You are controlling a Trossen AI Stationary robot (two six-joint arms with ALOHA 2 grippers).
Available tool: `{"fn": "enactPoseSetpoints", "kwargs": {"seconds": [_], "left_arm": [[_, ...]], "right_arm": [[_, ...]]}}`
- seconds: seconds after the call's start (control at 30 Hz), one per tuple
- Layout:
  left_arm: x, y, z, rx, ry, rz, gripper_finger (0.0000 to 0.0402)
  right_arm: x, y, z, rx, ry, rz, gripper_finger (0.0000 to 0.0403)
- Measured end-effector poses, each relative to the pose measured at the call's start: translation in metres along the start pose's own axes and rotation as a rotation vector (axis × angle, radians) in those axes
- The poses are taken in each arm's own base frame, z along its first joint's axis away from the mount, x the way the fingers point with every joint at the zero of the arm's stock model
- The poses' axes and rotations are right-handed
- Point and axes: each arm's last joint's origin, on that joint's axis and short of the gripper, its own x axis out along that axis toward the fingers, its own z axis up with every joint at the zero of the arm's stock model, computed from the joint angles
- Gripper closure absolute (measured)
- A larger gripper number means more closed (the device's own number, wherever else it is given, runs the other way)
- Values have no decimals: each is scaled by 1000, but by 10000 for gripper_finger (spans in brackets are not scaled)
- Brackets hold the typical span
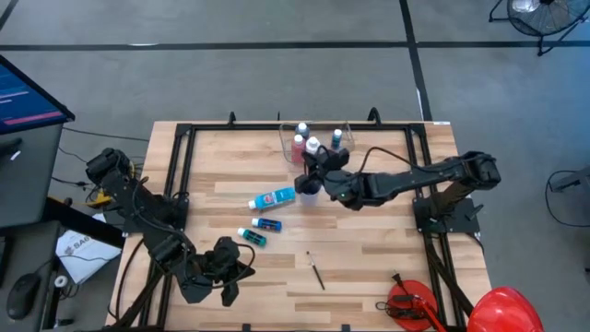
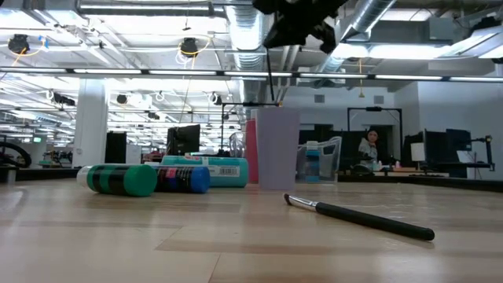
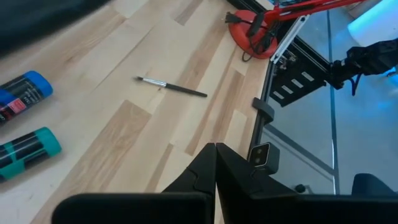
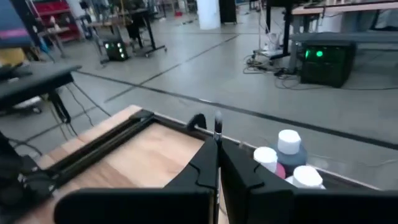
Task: Pick & Place Paint Supplies
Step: Put the black paint brush into the violet cup
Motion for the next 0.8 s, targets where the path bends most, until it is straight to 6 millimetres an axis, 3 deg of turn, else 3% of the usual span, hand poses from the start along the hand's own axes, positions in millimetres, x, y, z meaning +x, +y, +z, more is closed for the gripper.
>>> {"fn": "enactPoseSetpoints", "kwargs": {"seconds": [0.43, 0.63, 0.8], "left_arm": [[1, 1, 1, -3, -6, 8, 401], [1, 1, 2, -2, -20, 14, 401], [1, 1, 2, -1, -26, 17, 401]], "right_arm": [[1, -21, -44, 50, 55, -63, 403], [-1, -20, -46, 42, 60, -59, 394], [-2, -19, -47, 46, 62, -55, 358]]}}
